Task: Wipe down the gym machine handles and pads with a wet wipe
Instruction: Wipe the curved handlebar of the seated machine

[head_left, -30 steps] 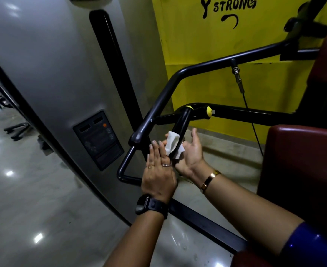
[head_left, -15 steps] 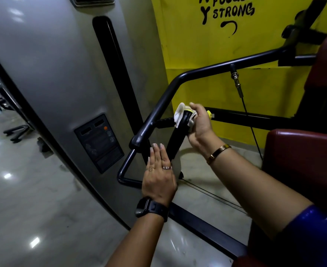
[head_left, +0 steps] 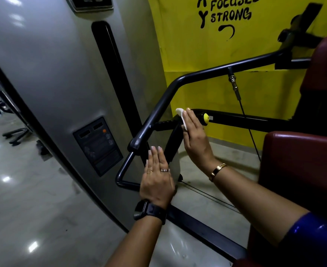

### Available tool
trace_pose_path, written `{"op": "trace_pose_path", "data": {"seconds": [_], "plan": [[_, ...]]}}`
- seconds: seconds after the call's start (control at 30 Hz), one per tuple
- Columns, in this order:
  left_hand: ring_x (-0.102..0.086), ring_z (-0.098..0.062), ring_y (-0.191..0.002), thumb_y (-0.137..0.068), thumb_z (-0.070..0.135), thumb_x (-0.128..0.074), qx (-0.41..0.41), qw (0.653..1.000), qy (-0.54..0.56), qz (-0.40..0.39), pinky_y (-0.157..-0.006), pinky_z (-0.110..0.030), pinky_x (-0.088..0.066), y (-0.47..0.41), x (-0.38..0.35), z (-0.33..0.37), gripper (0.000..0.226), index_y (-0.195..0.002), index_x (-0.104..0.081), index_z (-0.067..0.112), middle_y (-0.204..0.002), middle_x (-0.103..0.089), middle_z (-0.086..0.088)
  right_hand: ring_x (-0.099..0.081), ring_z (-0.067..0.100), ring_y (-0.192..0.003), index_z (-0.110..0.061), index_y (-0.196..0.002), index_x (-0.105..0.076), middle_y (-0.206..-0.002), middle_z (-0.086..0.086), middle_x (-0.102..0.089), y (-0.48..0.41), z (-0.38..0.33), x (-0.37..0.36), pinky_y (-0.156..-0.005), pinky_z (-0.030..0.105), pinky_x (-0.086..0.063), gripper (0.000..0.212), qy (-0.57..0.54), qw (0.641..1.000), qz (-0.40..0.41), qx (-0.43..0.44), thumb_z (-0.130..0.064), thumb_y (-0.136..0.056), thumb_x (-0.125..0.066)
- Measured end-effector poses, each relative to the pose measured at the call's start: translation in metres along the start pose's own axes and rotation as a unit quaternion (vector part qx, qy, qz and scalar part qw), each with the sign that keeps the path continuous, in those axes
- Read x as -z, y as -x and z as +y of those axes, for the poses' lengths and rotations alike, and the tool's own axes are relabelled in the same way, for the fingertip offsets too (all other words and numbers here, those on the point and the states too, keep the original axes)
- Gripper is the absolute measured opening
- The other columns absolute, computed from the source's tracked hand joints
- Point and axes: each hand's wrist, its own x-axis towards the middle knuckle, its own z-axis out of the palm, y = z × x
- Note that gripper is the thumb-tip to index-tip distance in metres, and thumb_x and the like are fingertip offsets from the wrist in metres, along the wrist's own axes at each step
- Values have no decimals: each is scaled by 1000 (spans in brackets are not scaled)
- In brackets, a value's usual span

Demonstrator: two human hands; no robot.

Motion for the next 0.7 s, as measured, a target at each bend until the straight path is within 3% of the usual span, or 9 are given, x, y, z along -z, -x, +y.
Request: {"op": "trace_pose_path", "data": {"seconds": [0.1,0.2,0.27,0.33,0.4,0.53,0.63,0.7], "plan": [[-48,-36,-131,-90,21,-35,3,1000,-3,0,-104,-42,-41,0,-1,0,76,-153,3,2,-145,-43,-27,-35,25,-139,-1,-143,-41,-147,17,-41,-10,-8,4,-114,29,-26,48,12,1000,-2,-22,-16,-97,-37],[-46,-36,-133,-91,20,-35,-1,1000,-21,1,-108,-42,-35,0,-4,-2,76,-153,3,1,-146,-41,-26,-53,30,-121,-1,-120,-63,-125,16,-61,-32,-21,10,-102,36,-38,35,74,997,-24,-26,-16,-92,-48],[-41,-35,-137,-91,21,-35,1,999,-39,3,-112,-43,-31,0,-5,-2,75,-153,2,0,-148,-39,-26,-58,32,-113,-2,-95,-71,-103,14,-69,-39,-24,11,-101,38,-39,29,135,989,-36,42,-19,-89,-49],[-35,-34,-138,-90,22,-35,5,999,-47,5,-115,-44,-27,0,-6,-2,76,-153,3,0,-149,-37,-25,-59,30,-113,-6,-82,-71,-90,11,-70,-35,-18,10,-110,42,-31,32,176,974,-51,135,-24,-88,-45],[-36,-34,-138,-90,24,-34,8,999,-52,0,-114,-44,-29,0,-5,-2,77,-153,3,0,-149,-38,-25,-57,29,-116,-8,-89,-69,-95,10,-69,-21,-10,9,-115,45,-24,29,172,959,-74,213,-24,-90,-45],[-44,-36,-135,-90,23,-35,6,999,-47,-6,-110,-46,-33,0,-3,-2,77,-153,3,1,-147,-40,-26,-47,29,-131,-8,-123,-64,-129,11,-61,9,12,12,-114,47,-29,35,132,938,-59,315,-22,-97,-47],[-44,-36,-134,-87,22,-36,3,999,-51,-2,-112,-44,-31,0,-3,-2,79,-154,3,3,-146,-42,-26,-37,24,-139,-17,-134,-58,-142,4,-51,5,19,23,-116,49,-20,44,137,945,-73,289,-36,-96,-46],[-42,-35,-136,-87,22,-36,-1,998,-56,1,-115,-42,-25,1,-5,-3,79,-154,4,4,-147,-41,-26,-32,21,-142,-24,-127,-63,-142,0,-51,-10,12,30,-118,49,-13,45,131,961,-97,222,-48,-95,-42]]}}
